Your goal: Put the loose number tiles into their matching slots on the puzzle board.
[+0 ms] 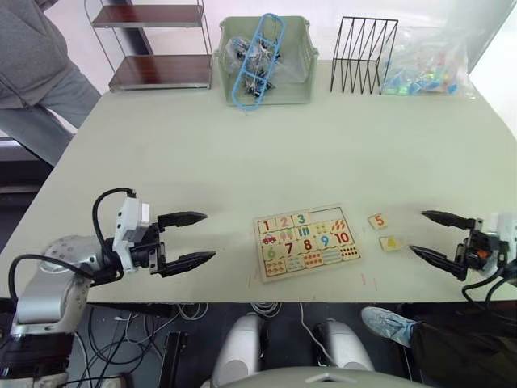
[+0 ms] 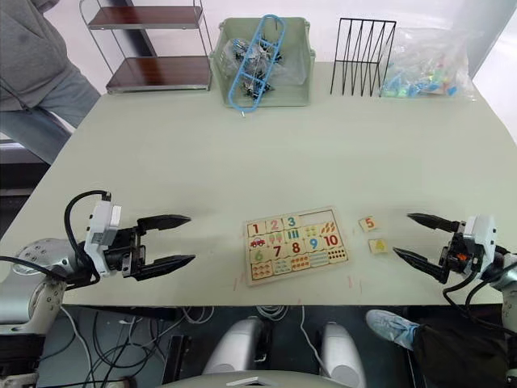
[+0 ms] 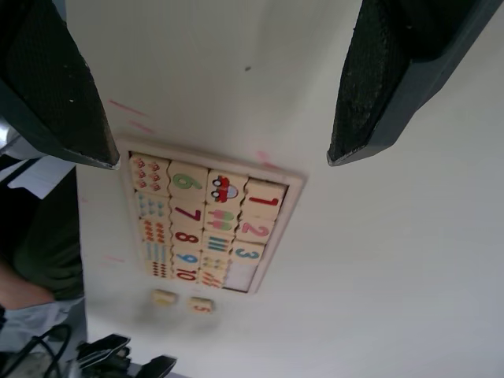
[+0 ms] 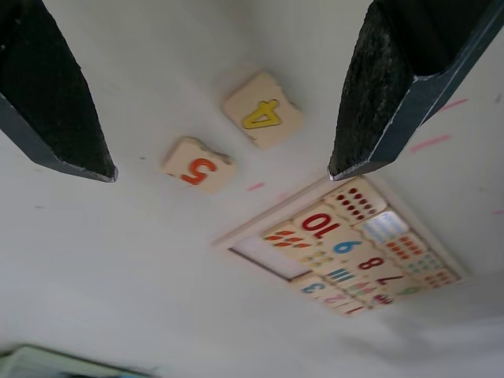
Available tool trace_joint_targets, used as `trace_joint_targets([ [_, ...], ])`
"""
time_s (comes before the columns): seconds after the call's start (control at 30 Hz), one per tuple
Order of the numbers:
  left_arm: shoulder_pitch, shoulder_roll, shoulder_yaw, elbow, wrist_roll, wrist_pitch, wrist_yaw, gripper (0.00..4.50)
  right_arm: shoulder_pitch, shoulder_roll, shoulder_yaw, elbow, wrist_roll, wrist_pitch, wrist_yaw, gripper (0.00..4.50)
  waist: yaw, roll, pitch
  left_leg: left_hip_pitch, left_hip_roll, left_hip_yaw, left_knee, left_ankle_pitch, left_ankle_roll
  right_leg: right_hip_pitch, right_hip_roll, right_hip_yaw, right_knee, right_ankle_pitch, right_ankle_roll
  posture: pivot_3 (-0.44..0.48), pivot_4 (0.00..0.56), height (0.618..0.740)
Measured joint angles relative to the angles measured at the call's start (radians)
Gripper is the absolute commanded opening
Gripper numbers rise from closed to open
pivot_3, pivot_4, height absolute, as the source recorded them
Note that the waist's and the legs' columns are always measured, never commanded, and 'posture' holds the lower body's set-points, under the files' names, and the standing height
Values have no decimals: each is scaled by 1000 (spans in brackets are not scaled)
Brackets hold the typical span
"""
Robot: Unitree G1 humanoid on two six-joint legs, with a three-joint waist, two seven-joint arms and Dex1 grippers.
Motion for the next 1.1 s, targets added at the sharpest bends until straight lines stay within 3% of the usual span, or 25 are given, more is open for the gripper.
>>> trace_joint_targets([
  [0.53, -15, 14, -13, -40, -33, 0, -90, 4462, -236, -100, 222, 193, -187, -111, 141, 4500, -1, 0, 0, 1, 0, 2, 1, 0, 0, 0, 9, -2, 2, 0, 1, 0, 150, 740],
  [1.1, -8, -4, -11, -49, -61, -55, -101, 4462, -308, -125, 382, 306, -210, -226, 141, 4500, -1, 0, 0, 1, 0, 2, 2, 0, 0, 0, 10, -2, 2, 0, 1, 0, 150, 740],
])
